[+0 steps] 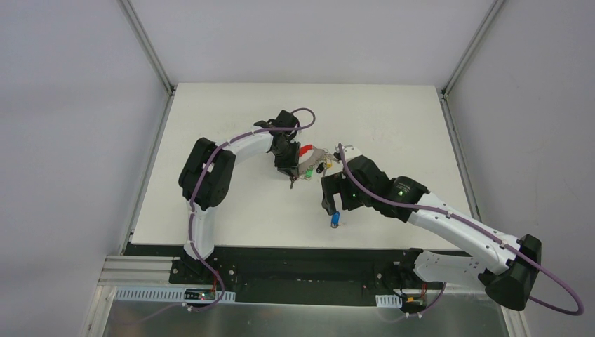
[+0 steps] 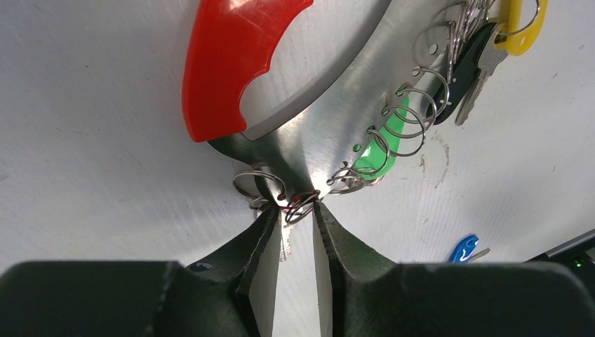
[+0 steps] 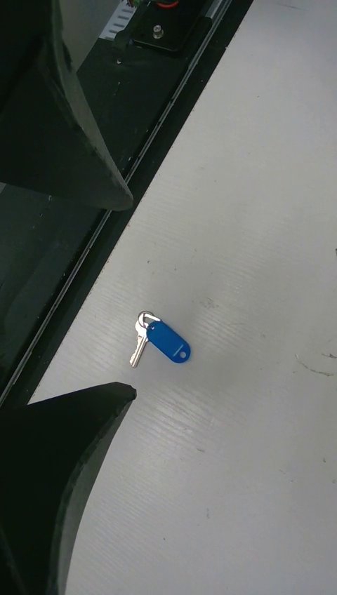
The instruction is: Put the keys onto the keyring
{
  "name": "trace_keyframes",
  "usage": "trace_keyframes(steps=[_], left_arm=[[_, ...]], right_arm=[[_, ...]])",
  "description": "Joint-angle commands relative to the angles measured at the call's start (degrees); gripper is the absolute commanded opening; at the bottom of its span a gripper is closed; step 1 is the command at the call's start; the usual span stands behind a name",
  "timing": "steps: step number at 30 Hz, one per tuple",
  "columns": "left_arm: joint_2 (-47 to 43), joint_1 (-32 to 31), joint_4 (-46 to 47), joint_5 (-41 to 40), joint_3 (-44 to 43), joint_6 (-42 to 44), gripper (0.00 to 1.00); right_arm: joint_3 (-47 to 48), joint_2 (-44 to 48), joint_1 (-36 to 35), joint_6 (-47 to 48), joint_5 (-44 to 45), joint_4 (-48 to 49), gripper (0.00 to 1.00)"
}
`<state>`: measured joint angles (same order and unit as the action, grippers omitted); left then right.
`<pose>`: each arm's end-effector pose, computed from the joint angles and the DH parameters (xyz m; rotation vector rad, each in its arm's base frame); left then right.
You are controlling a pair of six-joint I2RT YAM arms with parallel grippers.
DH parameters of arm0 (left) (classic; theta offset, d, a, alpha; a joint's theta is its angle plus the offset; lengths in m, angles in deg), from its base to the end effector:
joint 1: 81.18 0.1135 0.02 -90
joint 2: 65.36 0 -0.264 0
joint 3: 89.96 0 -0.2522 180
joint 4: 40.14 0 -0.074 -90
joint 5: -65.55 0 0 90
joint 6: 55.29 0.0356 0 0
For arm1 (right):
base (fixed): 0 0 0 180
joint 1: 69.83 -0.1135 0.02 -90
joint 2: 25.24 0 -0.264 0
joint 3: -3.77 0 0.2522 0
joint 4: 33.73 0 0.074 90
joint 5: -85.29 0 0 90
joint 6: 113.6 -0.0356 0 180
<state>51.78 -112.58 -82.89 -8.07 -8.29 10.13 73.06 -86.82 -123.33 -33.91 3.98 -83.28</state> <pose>0.3624 -0.2330 0.1720 0.2643 2.7458 -0.6782 0.1385 0.1782 0.3067 -0.7815 2.1885 0.3988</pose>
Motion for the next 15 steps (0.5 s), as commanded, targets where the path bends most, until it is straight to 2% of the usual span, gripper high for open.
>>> trace_keyframes(steps=[1,13,15], left_arm=[[-1.3,0.2,0.3,1.1,1.2,-0.6,0.21],[-1.5,-0.1,1.4,3.1,1.3,-0.8,0.00],[-2.0,-0.1,1.8,4.7,1.3,-0.3,0.00]], right_arm=[[-0.5,1.1,-0.3,-1.2,-0.6,1.2,0.97],[-1.4,2.4,-0.3,-1.6,-0.6,1.1,0.97],[-1.5,2.6,-0.2,-1.6,-0.5,1.0,0.97]])
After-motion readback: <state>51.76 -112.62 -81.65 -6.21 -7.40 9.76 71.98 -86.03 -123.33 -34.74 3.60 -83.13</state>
